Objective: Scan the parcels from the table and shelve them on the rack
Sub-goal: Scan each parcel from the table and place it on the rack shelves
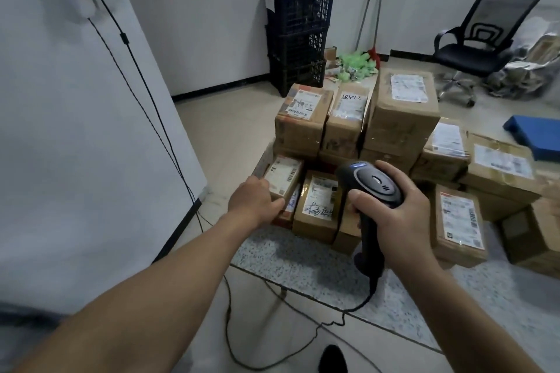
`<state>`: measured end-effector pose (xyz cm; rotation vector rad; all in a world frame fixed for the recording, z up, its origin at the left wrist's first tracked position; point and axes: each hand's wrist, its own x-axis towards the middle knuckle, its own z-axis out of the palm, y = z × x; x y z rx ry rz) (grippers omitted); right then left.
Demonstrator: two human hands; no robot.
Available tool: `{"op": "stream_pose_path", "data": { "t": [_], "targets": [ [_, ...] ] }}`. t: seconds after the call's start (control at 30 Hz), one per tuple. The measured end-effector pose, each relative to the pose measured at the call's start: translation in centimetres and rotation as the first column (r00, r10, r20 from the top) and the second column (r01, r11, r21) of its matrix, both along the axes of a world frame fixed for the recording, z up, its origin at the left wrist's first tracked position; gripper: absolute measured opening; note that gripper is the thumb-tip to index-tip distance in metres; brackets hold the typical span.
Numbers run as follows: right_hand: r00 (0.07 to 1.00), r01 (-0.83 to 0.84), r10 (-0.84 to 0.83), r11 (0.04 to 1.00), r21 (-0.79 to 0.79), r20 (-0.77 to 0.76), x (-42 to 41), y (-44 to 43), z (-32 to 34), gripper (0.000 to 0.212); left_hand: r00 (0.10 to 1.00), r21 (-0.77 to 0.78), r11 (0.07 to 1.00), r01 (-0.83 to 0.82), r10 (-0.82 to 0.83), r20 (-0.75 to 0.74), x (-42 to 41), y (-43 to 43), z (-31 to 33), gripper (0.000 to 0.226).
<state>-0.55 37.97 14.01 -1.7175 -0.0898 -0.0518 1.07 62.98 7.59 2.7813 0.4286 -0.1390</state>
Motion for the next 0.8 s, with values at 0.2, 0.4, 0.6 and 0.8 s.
{"op": "stream_pose_path", "data": {
  "t": [0.2,0.4,0.6,0.8],
  "targets": [
    [0.994,-0.053,0.058,0.997,0.058,-0.089,4.1,0.3,-2.5,0.085,0.994,0.012,0.996,-0.087,0.087,-0.072,3.8,-0.4,-2.3,0.057],
    [0.982,-0.111,0.121,0.991,0.075,-0.145,7.2,-0.4,-3.6,0.092,0.977,0.006,0.984,-0.18,0.179,-0.12,7.2,-1.3,-5.1,0.054],
    [0.968,-0.131,0.145,0.988,0.079,-0.205,8.9,-1.4,-5.0,0.095,0.964,0.036,0.972,-0.232,0.235,-0.124,9.0,-1.8,-7.2,0.058],
    [0.96,-0.124,0.145,0.987,0.101,-0.241,9.2,-2.1,-5.5,0.096,0.947,-0.026,0.949,-0.315,0.312,-0.079,9.7,-1.8,-7.5,0.068]
  ]
}}
